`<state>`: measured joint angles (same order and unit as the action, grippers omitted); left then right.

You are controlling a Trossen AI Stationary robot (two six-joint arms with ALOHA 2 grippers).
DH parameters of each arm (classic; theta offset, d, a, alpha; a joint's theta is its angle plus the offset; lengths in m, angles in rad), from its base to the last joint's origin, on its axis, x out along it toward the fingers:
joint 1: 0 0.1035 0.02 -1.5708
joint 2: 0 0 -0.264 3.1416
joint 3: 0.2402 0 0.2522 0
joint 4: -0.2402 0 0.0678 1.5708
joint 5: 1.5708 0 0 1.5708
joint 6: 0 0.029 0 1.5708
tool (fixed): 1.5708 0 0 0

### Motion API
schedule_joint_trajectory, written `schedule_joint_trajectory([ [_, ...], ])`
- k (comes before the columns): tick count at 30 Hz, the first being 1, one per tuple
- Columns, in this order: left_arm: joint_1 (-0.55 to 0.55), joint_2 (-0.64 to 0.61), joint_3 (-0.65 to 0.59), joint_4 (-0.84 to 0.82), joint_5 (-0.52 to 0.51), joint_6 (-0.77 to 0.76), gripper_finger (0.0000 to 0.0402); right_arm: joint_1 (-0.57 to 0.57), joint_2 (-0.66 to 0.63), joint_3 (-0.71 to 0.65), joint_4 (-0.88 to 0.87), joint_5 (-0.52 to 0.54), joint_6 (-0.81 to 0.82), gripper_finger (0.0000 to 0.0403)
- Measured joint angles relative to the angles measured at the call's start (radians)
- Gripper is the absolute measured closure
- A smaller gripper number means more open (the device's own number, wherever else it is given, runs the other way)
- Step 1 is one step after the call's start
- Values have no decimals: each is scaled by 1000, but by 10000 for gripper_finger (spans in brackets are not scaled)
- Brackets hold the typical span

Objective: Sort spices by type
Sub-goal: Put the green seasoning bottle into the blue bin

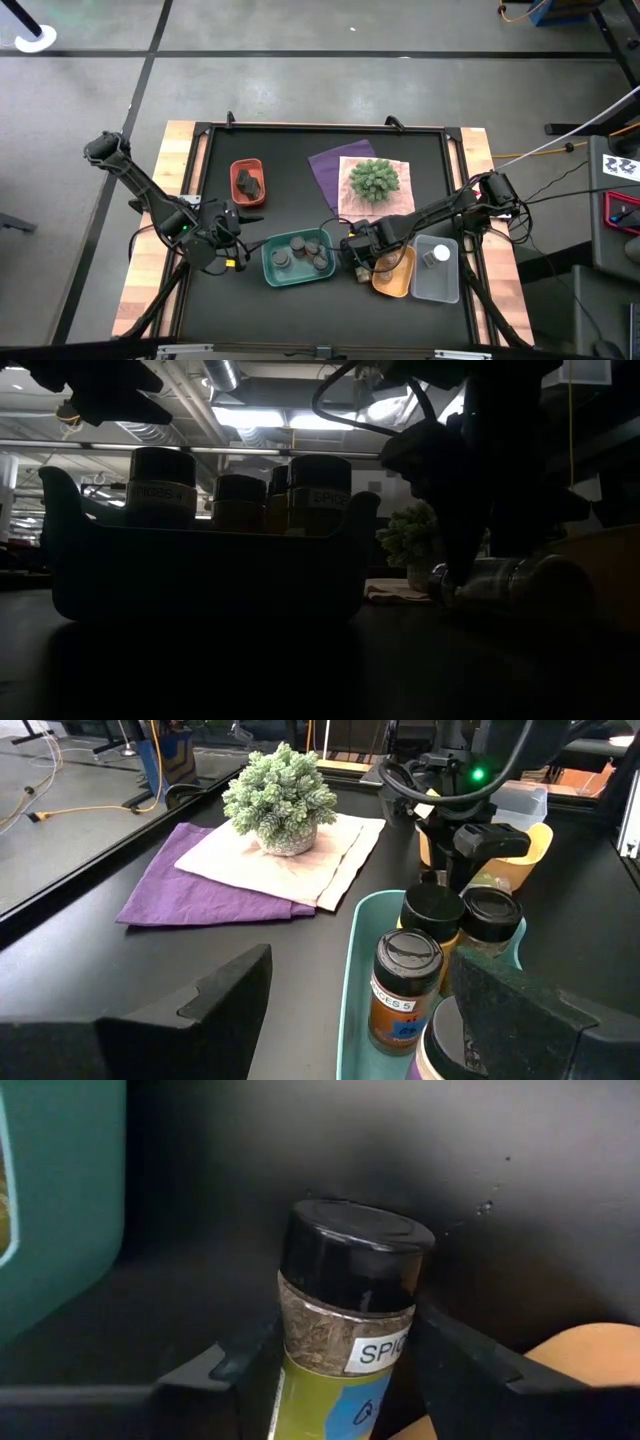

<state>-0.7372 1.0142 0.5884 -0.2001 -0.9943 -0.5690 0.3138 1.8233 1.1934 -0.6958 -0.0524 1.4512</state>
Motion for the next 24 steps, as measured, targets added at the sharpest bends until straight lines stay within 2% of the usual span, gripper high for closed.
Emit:
schedule_joint_trajectory([
  [24,0,0,0,0,0,0,115,0,-5,0,51,-20,-43,203],
])
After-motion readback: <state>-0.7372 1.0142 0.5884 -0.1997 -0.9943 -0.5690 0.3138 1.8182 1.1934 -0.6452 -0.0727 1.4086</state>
